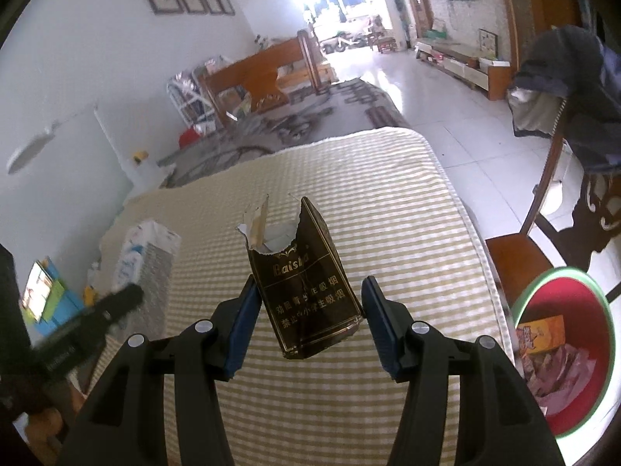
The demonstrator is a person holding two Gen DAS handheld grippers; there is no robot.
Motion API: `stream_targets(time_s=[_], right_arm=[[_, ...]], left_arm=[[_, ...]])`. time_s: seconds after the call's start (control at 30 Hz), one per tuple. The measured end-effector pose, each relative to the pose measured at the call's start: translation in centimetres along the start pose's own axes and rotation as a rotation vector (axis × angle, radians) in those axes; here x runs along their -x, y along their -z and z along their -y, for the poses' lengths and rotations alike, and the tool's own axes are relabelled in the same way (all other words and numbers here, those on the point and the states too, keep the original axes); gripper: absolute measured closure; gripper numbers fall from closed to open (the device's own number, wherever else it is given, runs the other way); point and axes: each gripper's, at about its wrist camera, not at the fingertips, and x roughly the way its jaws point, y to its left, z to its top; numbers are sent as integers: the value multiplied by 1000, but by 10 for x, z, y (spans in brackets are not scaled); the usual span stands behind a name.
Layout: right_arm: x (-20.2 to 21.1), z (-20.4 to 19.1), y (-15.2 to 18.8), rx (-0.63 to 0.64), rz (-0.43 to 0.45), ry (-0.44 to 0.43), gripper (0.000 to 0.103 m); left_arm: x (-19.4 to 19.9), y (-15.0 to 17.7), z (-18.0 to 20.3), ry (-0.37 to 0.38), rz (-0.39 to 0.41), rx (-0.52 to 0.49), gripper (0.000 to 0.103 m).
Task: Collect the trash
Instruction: 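Carry the milk carton and cigarette pack to the red bin and open both tools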
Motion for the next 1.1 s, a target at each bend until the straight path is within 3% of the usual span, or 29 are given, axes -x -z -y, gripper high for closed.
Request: stream_targets(time_s=[0.57, 1.1], right_arm=[[59, 45, 18, -168, 66, -76, 51], [78, 79, 24, -274, 97, -89, 51]], left_arm=[[12, 10, 63, 67, -21, -95, 52], [7, 19, 102, 103, -51, -177, 52]])
